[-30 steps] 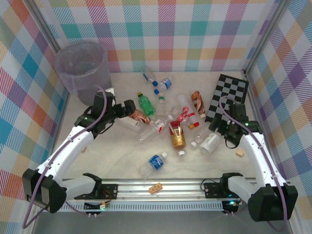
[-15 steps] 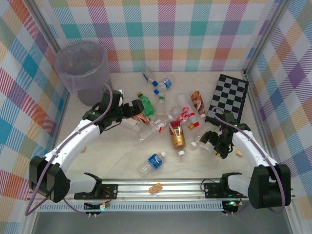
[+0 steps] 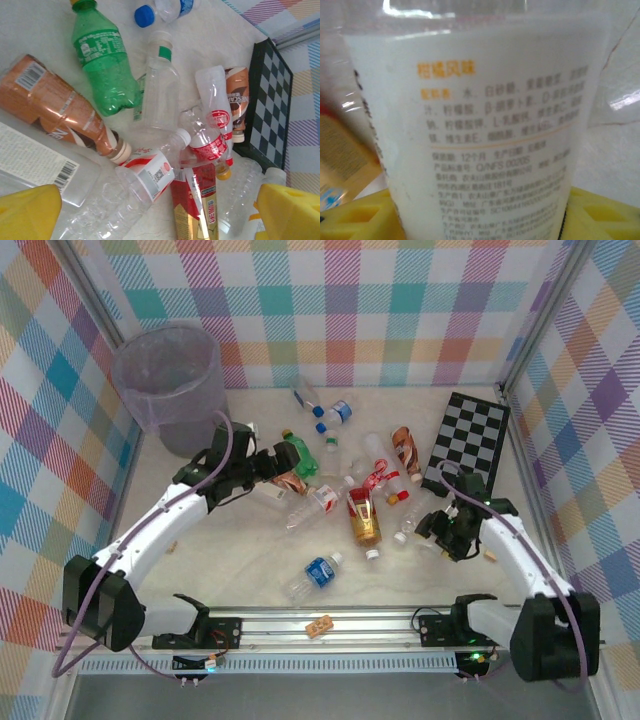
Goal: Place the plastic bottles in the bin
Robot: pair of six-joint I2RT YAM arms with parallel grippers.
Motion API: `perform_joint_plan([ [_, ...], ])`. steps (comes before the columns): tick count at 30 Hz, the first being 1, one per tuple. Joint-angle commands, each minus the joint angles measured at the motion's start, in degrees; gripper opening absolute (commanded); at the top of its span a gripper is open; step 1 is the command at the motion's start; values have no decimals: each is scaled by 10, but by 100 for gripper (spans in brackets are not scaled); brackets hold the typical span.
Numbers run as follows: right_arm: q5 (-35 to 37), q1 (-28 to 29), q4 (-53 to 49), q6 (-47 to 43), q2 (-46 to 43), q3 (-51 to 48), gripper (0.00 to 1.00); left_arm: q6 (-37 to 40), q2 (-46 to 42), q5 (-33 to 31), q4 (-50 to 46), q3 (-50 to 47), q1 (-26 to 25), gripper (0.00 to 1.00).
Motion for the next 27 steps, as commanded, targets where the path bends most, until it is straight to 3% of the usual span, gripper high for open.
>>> perform_joint_plan([
  [1, -35, 7, -39, -46, -42, 65, 63, -25, 6, 53, 77, 14, -9, 100],
  [7, -259, 52, 94, -148, -2, 151, 59, -101, 36, 146, 216, 13, -19, 100],
  [10, -290, 111, 118, -210, 37, 197, 59, -129, 43, 155, 255, 14, -34, 100],
  [17, -373, 177, 201, -224, 118, 237, 59, -150, 51, 150, 299, 5, -84, 100],
  [20, -385, 191, 222, -213, 147, 248, 59, -170, 60, 148, 336, -6, -95, 100],
  [24, -385, 209, 245, -209, 168, 257, 60, -150, 84, 136, 298, 24, -114, 100],
  [27, -387, 213, 261, -204, 175, 259, 60, -153, 104, 131, 289, 35, -119, 93],
])
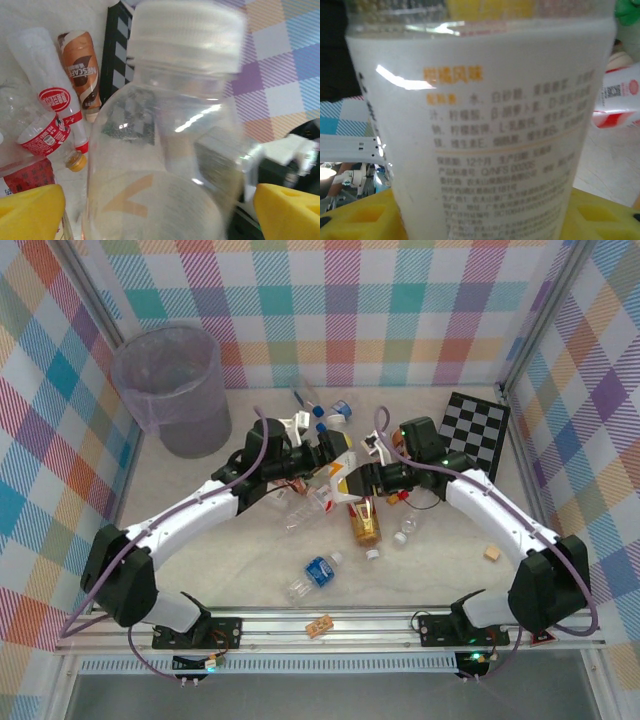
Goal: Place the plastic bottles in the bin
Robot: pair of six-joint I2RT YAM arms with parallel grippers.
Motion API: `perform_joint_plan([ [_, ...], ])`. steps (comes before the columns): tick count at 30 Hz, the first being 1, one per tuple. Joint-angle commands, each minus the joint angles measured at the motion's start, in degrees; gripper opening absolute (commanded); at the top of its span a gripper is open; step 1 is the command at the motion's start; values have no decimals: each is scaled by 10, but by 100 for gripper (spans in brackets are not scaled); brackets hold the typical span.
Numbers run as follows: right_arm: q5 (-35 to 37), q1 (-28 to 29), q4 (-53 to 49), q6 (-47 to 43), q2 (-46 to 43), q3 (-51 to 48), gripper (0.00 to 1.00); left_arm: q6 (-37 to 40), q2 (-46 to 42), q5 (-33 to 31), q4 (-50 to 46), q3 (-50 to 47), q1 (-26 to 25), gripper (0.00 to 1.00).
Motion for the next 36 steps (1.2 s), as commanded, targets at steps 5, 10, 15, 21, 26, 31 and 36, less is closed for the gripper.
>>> perform_joint_plan([
  [5, -29, 9, 48, -6, 12, 25, 60, -12, 27, -18, 13, 26, -9, 77],
  [10, -26, 10, 47, -9, 22, 28, 62, -13, 32, -19, 8, 36, -9, 62],
  [15, -32, 10, 26, -18, 31, 48, 68, -11, 34, -23, -6, 47, -7, 55],
  [21, -29, -3, -22, -23, 14, 86, 94, 27, 25, -17, -74, 98, 40, 50],
  [26, -40, -48, -76, -5, -3, 127, 99, 73, 22, 7, -131, 162, 99, 48],
  [31, 12, -77, -122, 11, -15, 124, 99, 134, 30, 31, -222, 269, 196, 40],
  [36, 59, -78, -137, 25, -27, 83, 99, 169, 54, 23, -271, 363, 307, 32],
])
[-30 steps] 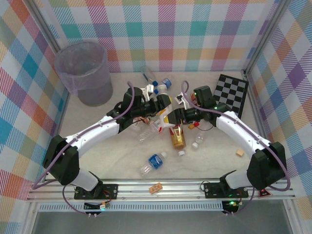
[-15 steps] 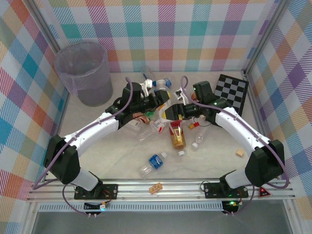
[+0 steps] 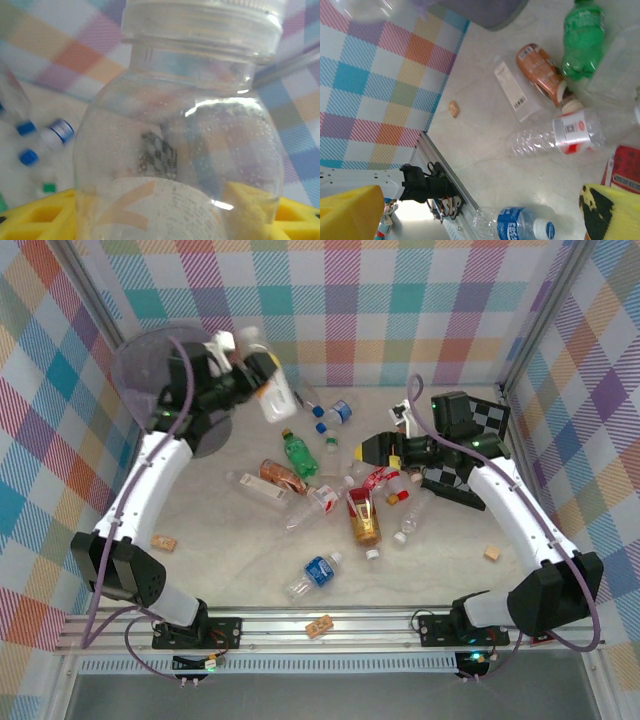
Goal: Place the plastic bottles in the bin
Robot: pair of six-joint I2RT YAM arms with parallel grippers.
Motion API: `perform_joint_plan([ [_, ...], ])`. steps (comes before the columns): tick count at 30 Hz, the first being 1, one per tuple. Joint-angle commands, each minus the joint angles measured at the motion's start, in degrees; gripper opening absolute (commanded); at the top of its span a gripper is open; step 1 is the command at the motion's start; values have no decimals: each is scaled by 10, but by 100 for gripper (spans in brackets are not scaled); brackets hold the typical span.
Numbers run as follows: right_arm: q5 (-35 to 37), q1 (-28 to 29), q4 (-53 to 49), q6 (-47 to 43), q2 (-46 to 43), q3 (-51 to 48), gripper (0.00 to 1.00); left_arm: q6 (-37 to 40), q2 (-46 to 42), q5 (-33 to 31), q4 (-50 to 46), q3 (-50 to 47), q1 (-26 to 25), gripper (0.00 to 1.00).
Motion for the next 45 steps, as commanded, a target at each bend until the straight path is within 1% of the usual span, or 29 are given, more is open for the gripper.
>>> perform_joint_plan([
  [1, 45, 2, -48, 12, -9, -24, 100, 45, 20, 0, -40, 61, 68, 30],
  [4, 88, 2, -84, 7, -10, -31, 99, 47, 65, 2, -17, 122, 123, 24],
  [8, 122, 2, -114, 3, -19, -47, 99, 48, 145, -6, -56, 227, 178, 19],
  [10, 132, 2, -115, 5, -29, -58, 100, 54, 180, -31, -59, 261, 197, 15],
  [12, 138, 2, -124, 3, -35, -62, 100, 68, 223, -54, -90, 311, 212, 11],
  [15, 151, 2, -143, -5, -39, -60, 100, 84, 286, -87, -135, 380, 229, 8],
  [18, 166, 2, -158, -11, -45, -59, 100, 108, 334, -117, -166, 424, 234, 7],
  [21, 177, 2, -168, -13, -52, -64, 100, 133, 358, -151, -182, 433, 234, 5],
  [24, 188, 2, -176, -15, -60, -72, 100, 155, 375, -169, -187, 429, 233, 5],
  [27, 196, 2, -179, -16, -63, -82, 100, 192, 390, -183, -206, 431, 231, 5],
  [30, 201, 3, -181, -16, -64, -89, 100, 244, 414, -175, -247, 450, 226, 7],
  [32, 202, 2, -180, -18, -64, -91, 100, 285, 434, -176, -293, 477, 220, 10],
  [34, 206, 2, -179, -20, -62, -90, 100, 332, 451, -195, -338, 499, 209, 15],
  [37, 210, 2, -183, -24, -60, -86, 100, 382, 458, -219, -374, 499, 197, 19],
  [40, 220, 2, -183, -21, -62, -84, 100, 397, 464, -227, -399, 492, 194, 21],
  [43, 238, 2, -181, -11, -68, -89, 100, 402, 470, -218, -410, 480, 194, 23],
  [45, 248, 2, -178, -4, -75, -99, 100, 403, 470, -214, -413, 470, 194, 32],
])
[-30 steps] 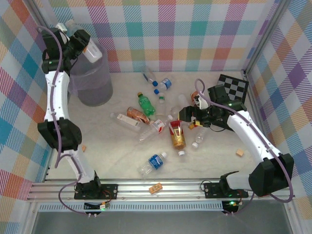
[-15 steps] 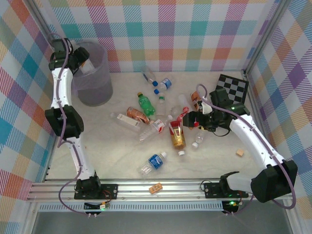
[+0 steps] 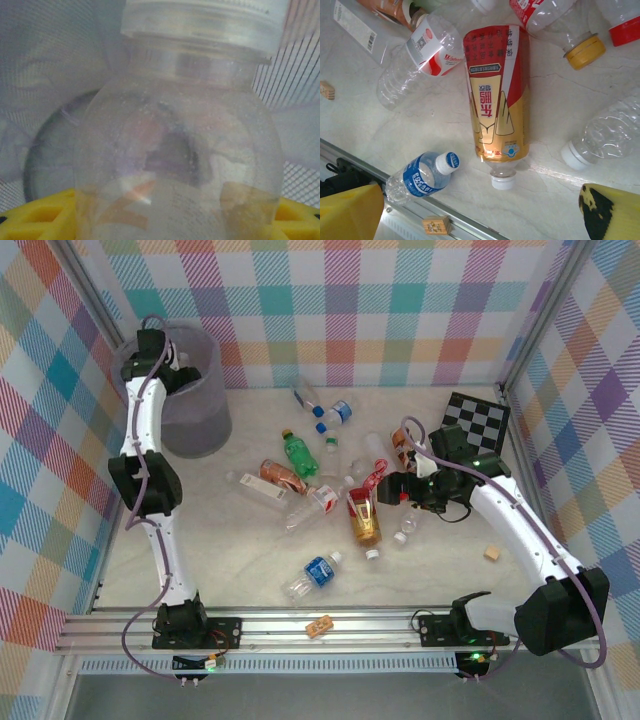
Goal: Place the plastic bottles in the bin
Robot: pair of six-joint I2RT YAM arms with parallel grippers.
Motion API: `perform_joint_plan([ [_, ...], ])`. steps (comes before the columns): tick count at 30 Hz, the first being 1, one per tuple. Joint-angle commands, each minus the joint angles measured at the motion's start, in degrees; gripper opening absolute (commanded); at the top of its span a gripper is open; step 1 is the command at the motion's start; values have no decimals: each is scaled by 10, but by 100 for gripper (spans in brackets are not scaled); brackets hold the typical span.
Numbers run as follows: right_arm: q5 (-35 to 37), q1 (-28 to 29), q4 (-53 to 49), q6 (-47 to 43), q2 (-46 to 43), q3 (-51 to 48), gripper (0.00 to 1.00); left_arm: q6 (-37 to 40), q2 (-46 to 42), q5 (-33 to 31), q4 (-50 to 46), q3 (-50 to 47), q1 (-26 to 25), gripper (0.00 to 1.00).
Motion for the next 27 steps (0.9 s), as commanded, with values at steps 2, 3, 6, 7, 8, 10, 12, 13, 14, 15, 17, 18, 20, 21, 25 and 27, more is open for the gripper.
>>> perform_joint_plan([
  [2, 28, 2, -4, 12, -25, -18, 100, 28, 1, 3, -35, -14, -1, 46],
  [3, 33, 1, -5, 14, -26, -21, 100, 30, 2, 5, -38, -16, -1, 57],
  [6, 51, 1, -8, 24, -27, -23, 100, 30, 2, 9, -42, -16, -2, 75],
  [7, 57, 1, -9, 28, -28, -22, 100, 30, 2, 11, -44, -16, -2, 79],
  [8, 65, 0, -9, 32, -28, -22, 100, 30, 1, 13, -44, -16, -2, 83],
  [10, 76, -2, -11, 40, -30, -24, 100, 31, -3, 17, -44, -16, -2, 89],
  [12, 86, -6, -11, 48, -31, -28, 99, 31, -8, 20, -45, -14, -2, 95],
  [13, 91, -7, -12, 53, -30, -30, 100, 31, -11, 22, -45, -13, -2, 97],
  [14, 95, -9, -12, 57, -29, -33, 100, 31, -15, 24, -46, -12, -2, 98],
  [15, 102, -10, -13, 64, -28, -36, 100, 31, -19, 27, -46, -9, -2, 99],
  [17, 126, -10, -15, 83, -20, -42, 100, 30, -27, 29, -49, -4, -2, 100],
  [18, 137, -10, -16, 93, -15, -46, 100, 29, -33, 30, -50, 0, -2, 100],
  [20, 154, -10, -16, 111, -5, -55, 100, 28, -46, 30, -49, 3, -2, 100],
  [21, 162, -11, -10, 122, 0, -62, 99, 28, -55, 29, -48, 4, -2, 100],
  [25, 211, -10, 7, 163, 21, -79, 99, 23, -95, 34, -43, 5, -2, 100],
  [27, 208, -9, 23, 166, 34, -85, 100, 16, -112, 43, -43, 5, -2, 100],
])
